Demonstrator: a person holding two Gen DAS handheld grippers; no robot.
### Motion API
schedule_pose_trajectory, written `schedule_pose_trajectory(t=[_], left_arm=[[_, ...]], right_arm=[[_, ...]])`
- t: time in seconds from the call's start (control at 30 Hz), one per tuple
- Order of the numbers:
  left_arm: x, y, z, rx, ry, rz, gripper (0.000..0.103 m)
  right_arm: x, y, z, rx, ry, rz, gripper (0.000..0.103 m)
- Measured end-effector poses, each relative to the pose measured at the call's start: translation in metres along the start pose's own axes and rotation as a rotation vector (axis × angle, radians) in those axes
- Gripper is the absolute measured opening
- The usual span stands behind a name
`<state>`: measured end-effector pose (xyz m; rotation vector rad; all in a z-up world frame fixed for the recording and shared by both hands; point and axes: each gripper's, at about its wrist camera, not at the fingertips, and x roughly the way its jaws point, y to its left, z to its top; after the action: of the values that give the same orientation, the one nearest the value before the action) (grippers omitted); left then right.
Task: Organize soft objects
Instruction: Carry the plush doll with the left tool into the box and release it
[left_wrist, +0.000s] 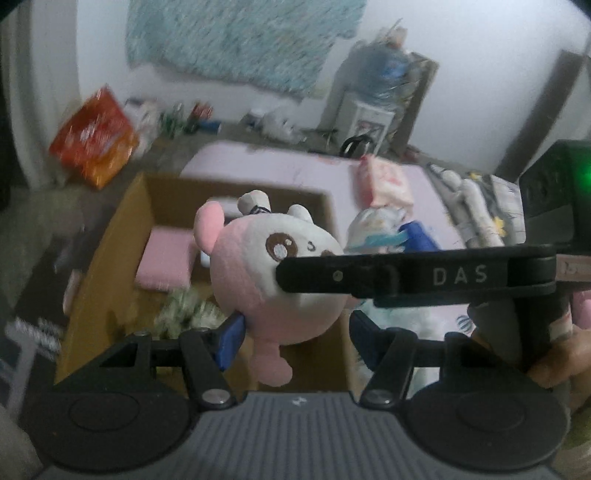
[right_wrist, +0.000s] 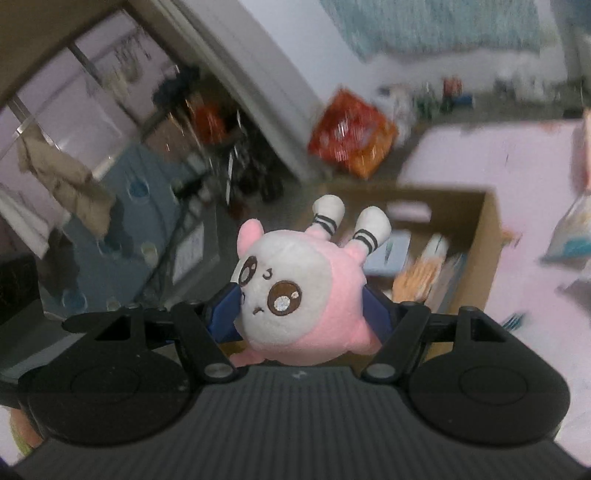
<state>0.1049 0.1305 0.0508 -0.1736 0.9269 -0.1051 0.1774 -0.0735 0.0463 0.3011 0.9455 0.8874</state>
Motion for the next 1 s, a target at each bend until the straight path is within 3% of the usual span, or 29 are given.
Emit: schedule_pose_trajectory(t=[0.23, 0.27, 0.33, 0.43, 0.57, 0.67, 0.8, 1.0], left_arm=[[0.041, 0.048, -0.032, -0.080, 0.072, -0.047, 0.062], [0.046, 0.054, -0.035, -0.092, 0.082, -0.054, 0.062], [0.056, 0.059, -0.040, -0.119, 0.101, -0.062, 0.061], [0.057, 0.069, -0.044, -0.142, 0.091, -0.063, 0.061], [0.052, 0.073, -0.046, -0.131, 0.076, -0.058, 0.063], [0.058, 0.071, -0.048, -0.110, 0.115, -0.051, 0.071], [0.071, 0.067, -0.053, -0.106, 0.180, -0.041, 0.073], [0.093, 0.059, -0.055, -0.108, 0.248, -0.022, 0.075]], right_arm=[[0.088, -0.001, -0.032, 0.016, 0.233, -0.123, 0.071], [0.091, 0.003, -0.034, -0.032, 0.219, -0.157, 0.070], [0.098, 0.009, -0.037, -0.078, 0.227, -0.163, 0.057], [0.109, 0.010, -0.037, -0.069, 0.259, -0.181, 0.056], [0.097, 0.014, -0.033, -0.117, 0.229, -0.223, 0.056], [0.080, 0.012, -0.021, -0.129, 0.184, -0.222, 0.056], [0.052, 0.002, -0.011, -0.123, 0.115, -0.174, 0.058], [-0.007, -0.014, -0.024, -0.081, 0.035, -0.099, 0.061]])
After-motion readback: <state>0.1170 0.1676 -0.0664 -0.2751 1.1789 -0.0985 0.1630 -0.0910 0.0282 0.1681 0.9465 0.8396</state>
